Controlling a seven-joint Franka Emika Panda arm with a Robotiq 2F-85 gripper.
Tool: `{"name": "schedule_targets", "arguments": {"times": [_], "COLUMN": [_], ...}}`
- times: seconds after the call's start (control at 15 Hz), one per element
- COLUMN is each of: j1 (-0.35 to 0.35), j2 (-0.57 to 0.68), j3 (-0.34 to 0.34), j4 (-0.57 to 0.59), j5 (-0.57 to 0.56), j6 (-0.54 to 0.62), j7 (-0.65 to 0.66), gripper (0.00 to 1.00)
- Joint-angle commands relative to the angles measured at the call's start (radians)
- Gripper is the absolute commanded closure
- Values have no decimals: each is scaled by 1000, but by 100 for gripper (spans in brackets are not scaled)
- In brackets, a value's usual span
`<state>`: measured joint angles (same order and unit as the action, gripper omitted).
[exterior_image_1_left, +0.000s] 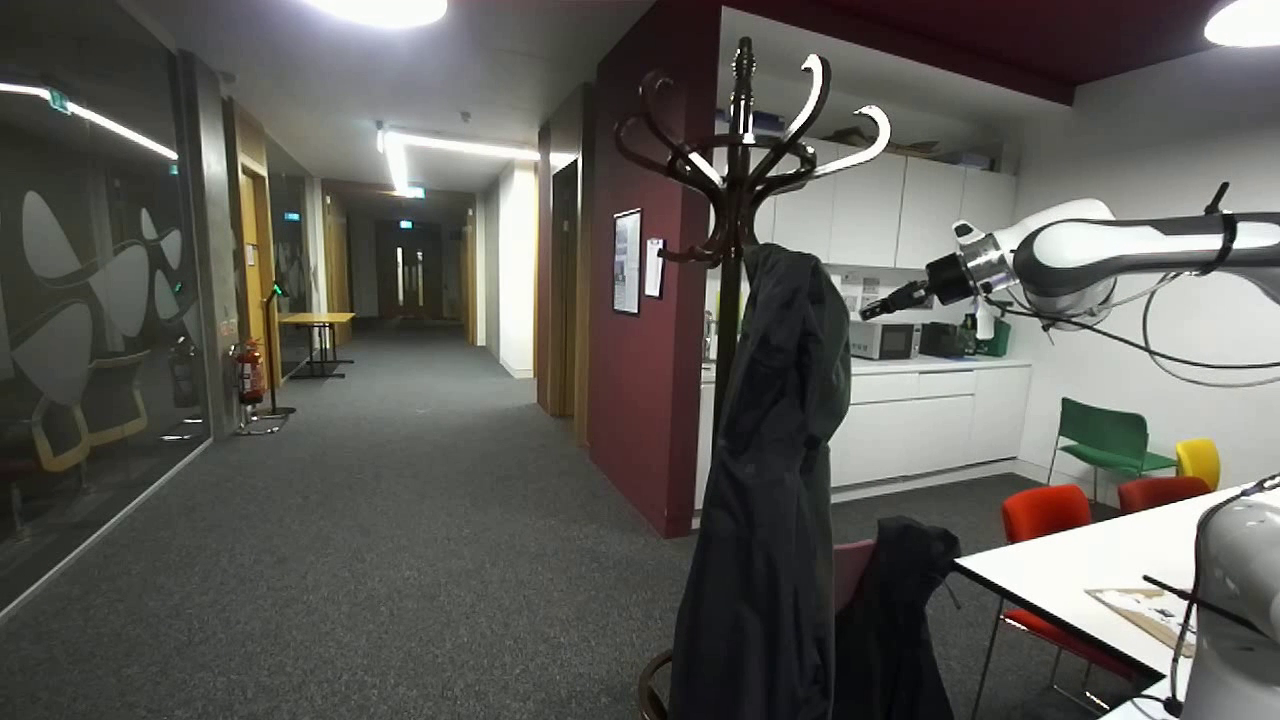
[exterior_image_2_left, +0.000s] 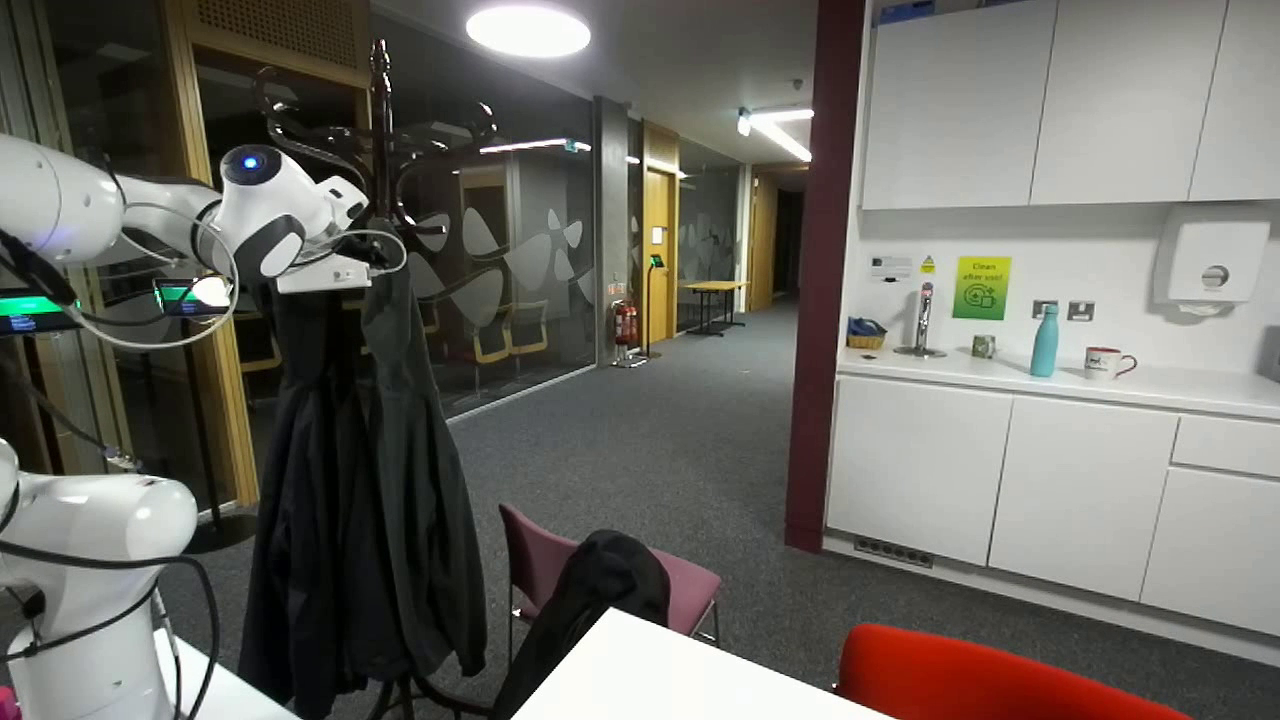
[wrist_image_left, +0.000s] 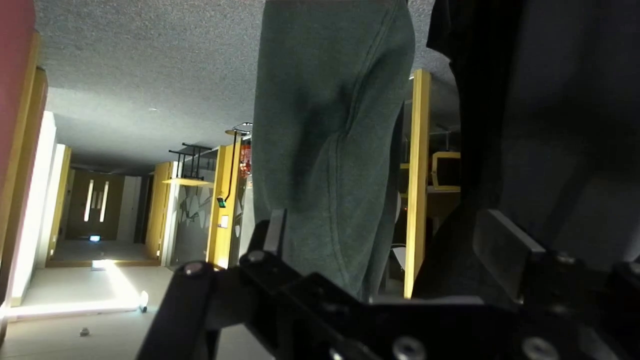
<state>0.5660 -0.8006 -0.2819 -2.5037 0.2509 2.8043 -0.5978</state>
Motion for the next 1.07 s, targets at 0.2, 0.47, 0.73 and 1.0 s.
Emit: {"name": "schedule_targets", "arguments": {"times": [0.2, 0.47, 0.73, 1.0], "j1": [10, 44, 83, 139], "j2": [-19, -48, -69, -65], "j3": [-8, -48, -106, -172], "j4": [1, -5, 3, 25], "j5": [-32, -33, -30, -23], "j6": [29, 42, 41, 47], "j7": [-8, -71, -144, -213], "gripper": [0, 0, 0, 0]}}
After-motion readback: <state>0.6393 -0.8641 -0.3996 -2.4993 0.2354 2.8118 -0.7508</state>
